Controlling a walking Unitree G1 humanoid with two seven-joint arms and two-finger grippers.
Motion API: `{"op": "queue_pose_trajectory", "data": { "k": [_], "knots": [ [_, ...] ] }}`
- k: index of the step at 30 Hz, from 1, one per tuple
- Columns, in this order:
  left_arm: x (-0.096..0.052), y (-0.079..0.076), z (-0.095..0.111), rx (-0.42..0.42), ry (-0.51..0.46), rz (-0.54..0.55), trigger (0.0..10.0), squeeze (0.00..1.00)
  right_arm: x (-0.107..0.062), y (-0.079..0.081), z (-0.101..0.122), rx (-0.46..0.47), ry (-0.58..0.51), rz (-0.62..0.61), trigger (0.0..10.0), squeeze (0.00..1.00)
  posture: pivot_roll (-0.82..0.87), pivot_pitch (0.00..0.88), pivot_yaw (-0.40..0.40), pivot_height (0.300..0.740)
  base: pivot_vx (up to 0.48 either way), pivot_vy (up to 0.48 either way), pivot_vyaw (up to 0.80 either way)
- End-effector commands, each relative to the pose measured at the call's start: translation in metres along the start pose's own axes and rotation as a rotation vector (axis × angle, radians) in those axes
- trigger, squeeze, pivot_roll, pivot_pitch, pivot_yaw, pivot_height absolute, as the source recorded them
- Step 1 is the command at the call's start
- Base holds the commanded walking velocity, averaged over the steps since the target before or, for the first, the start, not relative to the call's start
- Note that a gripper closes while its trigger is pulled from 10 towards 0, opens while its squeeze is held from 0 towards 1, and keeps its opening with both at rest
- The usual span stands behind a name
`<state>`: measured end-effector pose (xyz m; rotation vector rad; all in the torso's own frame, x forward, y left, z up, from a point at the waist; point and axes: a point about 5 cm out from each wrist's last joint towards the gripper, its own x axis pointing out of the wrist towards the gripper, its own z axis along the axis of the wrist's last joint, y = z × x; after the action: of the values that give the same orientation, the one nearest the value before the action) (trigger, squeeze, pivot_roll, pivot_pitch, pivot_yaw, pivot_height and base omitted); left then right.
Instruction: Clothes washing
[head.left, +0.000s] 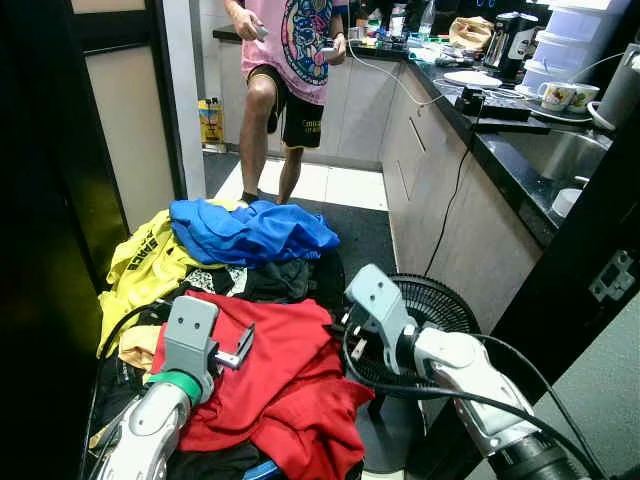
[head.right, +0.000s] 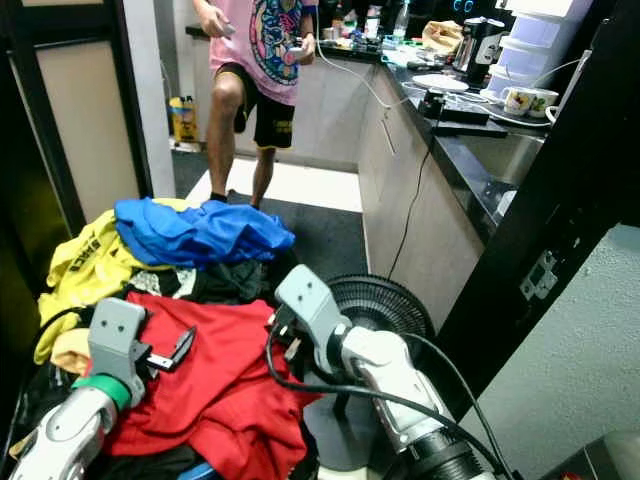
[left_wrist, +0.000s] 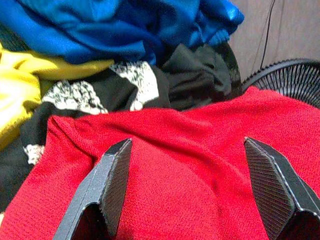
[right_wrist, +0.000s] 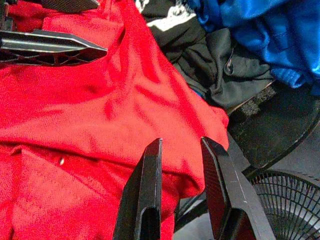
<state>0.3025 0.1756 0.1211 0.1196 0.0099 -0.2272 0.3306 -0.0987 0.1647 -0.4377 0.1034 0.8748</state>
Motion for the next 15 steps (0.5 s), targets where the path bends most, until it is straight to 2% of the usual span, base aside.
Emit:
{"op": "queue_pose_trajectory", "data": {
  "k": [1, 4, 7, 8, 10, 11, 15],
  "knots": [
    [-0.002, -0.004, -0.005, 0.006, 0.035, -0.022, 10.0, 1.0, -0.002, 0.001, -0.001, -0.013, 0.008, 0.007, 10.0, 0.0, -0.02, 0.0, -0.059, 0.74, 0.0, 0.0, 0.0],
    [-0.003, -0.004, -0.006, 0.009, 0.048, -0.035, 10.0, 1.0, -0.002, 0.001, 0.0, -0.012, 0.011, 0.008, 10.0, 0.0, -0.02, 0.001, -0.06, 0.74, 0.0, 0.0, 0.0],
    [-0.005, -0.008, -0.015, 0.029, 0.136, -0.069, 10.0, 1.0, -0.003, 0.001, 0.001, -0.02, 0.015, 0.021, 10.0, 0.0, -0.02, 0.0, -0.061, 0.74, 0.0, 0.0, 0.0],
    [-0.007, -0.009, -0.022, 0.028, 0.192, -0.087, 10.0, 0.55, -0.003, 0.001, 0.002, -0.026, 0.016, 0.026, 10.0, 0.0, -0.02, 0.0, -0.062, 0.74, 0.0, 0.0, 0.0],
    [-0.008, -0.011, -0.026, 0.027, 0.227, -0.097, 10.0, 0.55, -0.003, 0.002, 0.002, -0.031, 0.018, 0.03, 10.0, 0.0, -0.02, 0.0, -0.062, 0.74, 0.0, 0.0, 0.0],
    [-0.009, -0.012, -0.028, 0.009, 0.253, -0.107, 10.0, 0.0, -0.004, 0.002, 0.003, -0.036, 0.019, 0.036, 10.0, 0.0, -0.03, 0.0, -0.063, 0.74, 0.0, 0.0, 0.0],
    [-0.01, -0.013, -0.029, -0.005, 0.268, -0.113, 10.0, 0.0, -0.004, 0.002, 0.004, -0.043, 0.022, 0.048, 10.0, 0.0, -0.03, 0.0, -0.066, 0.74, 0.0, 0.0, 0.0]
  ]
}}
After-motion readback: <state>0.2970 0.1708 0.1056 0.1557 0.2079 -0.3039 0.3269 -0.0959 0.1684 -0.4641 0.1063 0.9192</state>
